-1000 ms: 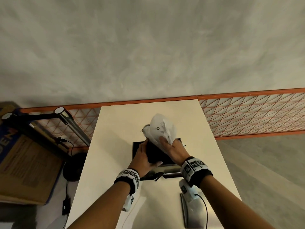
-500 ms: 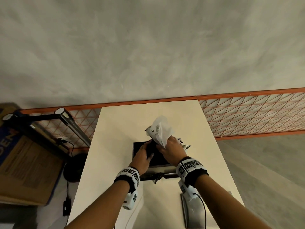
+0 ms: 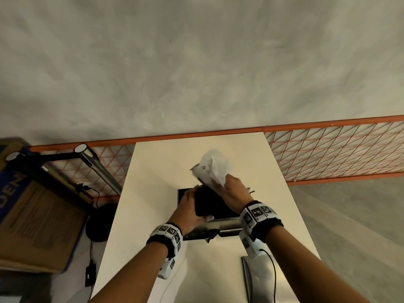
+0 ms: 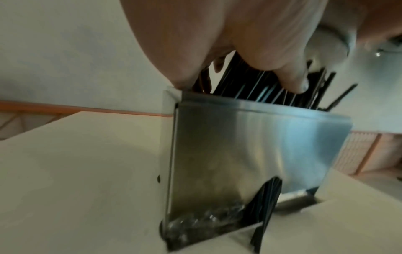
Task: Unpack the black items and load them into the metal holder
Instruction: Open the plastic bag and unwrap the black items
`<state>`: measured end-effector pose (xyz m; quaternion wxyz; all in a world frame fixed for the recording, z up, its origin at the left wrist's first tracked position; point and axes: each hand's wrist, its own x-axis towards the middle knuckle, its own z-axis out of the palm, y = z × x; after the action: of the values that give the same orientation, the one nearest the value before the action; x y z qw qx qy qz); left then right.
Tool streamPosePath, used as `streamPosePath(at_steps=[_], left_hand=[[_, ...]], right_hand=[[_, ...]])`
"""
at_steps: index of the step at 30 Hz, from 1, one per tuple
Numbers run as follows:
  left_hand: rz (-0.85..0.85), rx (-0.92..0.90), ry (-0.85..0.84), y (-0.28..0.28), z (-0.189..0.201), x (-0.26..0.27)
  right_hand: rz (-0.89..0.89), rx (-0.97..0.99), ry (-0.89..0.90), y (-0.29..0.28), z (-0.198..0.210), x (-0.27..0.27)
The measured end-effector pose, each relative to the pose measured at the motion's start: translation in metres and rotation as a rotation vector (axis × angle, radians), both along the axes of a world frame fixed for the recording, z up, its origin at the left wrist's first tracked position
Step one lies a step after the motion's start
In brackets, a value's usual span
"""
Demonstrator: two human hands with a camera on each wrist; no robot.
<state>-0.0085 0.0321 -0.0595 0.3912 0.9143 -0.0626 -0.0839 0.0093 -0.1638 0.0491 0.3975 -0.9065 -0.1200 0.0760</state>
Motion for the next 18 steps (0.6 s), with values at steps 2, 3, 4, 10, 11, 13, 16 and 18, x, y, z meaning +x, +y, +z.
streamPosePath(at_steps=[2,3,4,10,11,13,16,18], left_hand=[[-0.015,0.044,-0.009,-0.001,0.001,-0.006],[-0.01,0.06,-0.028,-0.002,0.0,-0.008],[-0.001,0.07,-0.049,-0.003,0.0,-0.01],[-0.047,0.108,-0.115,-0.007,-0.004,-0.011],[-0.059,0.129,-0.118,-0.007,-0.007,-0.01],[-0.069,0.174,-0.109,-0.006,-0.01,-0.01],[-0.077,0.225,-0.107,-0.008,-0.012,-0.009],[-0.085,0.258,-0.105,-0.008,-0.012,-0.009]], right_hand=[[-0.104,0.04,-0.011,-0.007,0.01,0.003],[-0.152,0.052,-0.01,-0.01,0.015,0.004],[-0.204,0.068,-0.006,-0.014,0.017,0.006],[-0.362,0.237,-0.074,-0.031,0.01,0.014],[-0.375,0.268,-0.087,-0.033,0.007,0.014],[-0.412,0.304,-0.108,-0.037,0.0,0.014],[-0.491,0.239,-0.074,-0.038,-0.011,0.015],[-0.483,0.095,0.0,-0.035,-0.023,0.016]])
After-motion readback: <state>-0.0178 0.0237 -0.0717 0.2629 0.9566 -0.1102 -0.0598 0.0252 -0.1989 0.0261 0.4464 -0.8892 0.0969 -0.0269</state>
